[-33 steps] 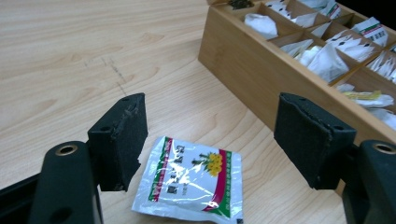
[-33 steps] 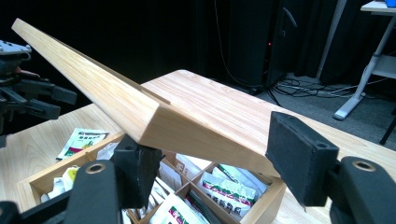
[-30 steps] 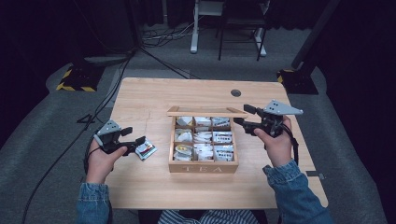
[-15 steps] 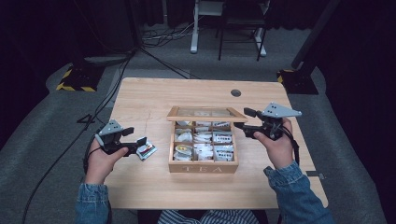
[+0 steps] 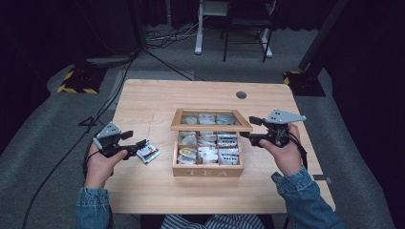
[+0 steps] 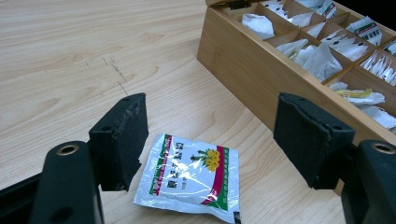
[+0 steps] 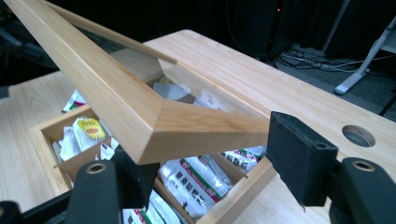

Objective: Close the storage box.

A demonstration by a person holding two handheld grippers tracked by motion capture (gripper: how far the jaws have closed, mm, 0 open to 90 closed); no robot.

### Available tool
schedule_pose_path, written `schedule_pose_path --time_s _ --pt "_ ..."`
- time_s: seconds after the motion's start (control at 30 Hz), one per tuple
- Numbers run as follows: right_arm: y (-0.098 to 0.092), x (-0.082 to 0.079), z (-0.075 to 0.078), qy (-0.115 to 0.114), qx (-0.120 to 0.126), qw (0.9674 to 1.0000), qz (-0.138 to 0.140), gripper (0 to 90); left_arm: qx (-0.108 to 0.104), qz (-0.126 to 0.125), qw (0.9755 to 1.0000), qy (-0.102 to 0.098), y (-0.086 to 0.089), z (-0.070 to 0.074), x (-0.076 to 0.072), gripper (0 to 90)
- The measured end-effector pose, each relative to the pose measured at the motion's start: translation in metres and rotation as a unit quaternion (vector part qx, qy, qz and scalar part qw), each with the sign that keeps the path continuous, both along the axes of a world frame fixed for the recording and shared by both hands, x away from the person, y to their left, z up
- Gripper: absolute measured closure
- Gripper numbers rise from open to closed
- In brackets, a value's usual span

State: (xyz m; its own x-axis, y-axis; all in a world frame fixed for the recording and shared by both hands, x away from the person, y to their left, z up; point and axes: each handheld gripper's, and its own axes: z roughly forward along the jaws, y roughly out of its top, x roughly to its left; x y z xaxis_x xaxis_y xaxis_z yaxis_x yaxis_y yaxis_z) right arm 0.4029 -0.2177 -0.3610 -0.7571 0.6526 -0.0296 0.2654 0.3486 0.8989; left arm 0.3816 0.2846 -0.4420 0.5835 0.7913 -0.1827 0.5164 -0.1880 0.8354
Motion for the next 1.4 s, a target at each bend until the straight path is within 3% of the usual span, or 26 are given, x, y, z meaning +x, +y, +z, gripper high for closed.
schedule_pose_path --time_s 0.6,1.13,1.4 --pt "0.002 -0.013 -0.016 0.02 -0.054 0.9981 0.02 37.7 0.007 0.013 0.9998 0.011 0.005 -0.007 0.001 27.4" --pt "0.002 -0.02 -0.029 0.043 -0.072 0.9958 0.038 38.3 0.006 0.01 0.9999 0.012 0.003 -0.008 0.003 27.4" --pt "0.004 -0.025 -0.03 0.044 -0.081 0.9947 0.047 32.8 0.007 0.008 0.9999 0.013 0.003 -0.009 0.003 27.4"
